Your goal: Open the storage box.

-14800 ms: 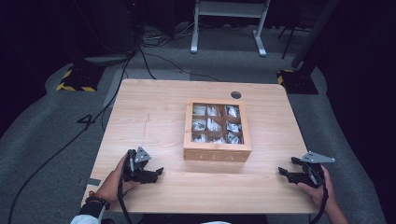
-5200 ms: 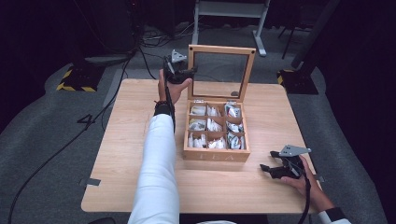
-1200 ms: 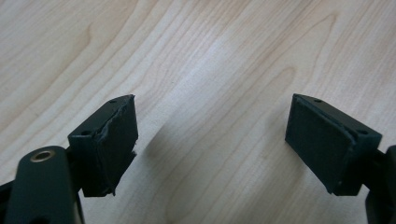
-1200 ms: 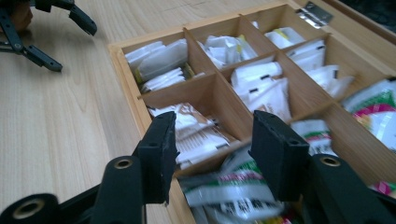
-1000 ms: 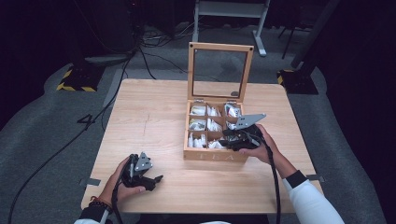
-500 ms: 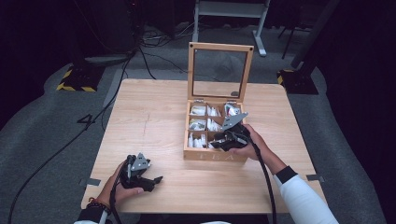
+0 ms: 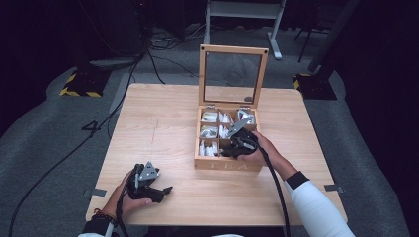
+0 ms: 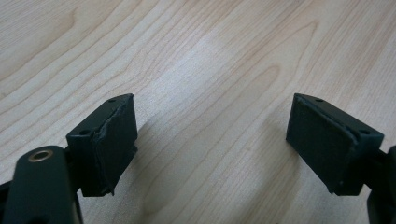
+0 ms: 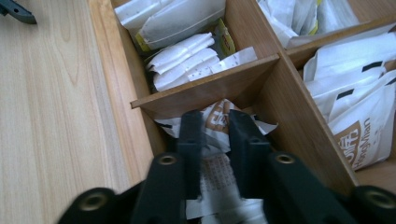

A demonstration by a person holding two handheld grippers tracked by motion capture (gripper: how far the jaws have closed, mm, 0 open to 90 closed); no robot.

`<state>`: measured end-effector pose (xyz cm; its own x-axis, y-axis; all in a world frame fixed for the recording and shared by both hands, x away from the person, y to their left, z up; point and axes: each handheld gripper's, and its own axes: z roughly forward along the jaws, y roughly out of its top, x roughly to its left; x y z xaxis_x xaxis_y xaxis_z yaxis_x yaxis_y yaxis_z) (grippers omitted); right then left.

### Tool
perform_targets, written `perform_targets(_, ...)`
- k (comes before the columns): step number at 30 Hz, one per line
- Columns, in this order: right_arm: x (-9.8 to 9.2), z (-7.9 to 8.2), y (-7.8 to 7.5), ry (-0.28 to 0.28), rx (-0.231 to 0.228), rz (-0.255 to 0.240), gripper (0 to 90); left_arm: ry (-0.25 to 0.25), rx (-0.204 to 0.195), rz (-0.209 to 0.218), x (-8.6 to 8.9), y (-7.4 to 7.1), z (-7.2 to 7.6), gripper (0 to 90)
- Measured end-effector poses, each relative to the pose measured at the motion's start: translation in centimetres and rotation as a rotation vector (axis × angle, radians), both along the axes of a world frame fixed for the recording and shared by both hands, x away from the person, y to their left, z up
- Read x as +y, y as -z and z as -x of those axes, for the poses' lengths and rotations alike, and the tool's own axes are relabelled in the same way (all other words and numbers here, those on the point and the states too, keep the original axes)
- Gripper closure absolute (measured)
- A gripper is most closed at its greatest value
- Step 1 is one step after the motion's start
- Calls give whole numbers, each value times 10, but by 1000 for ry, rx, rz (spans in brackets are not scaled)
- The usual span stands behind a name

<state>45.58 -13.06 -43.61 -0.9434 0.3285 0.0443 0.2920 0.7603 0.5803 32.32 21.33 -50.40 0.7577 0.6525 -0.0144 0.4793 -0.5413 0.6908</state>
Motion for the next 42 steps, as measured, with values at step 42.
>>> perform_targets(42, -46, 18, -43, 49, -166, -220, 900, 33, 0, -1, 0, 0, -5, 153)
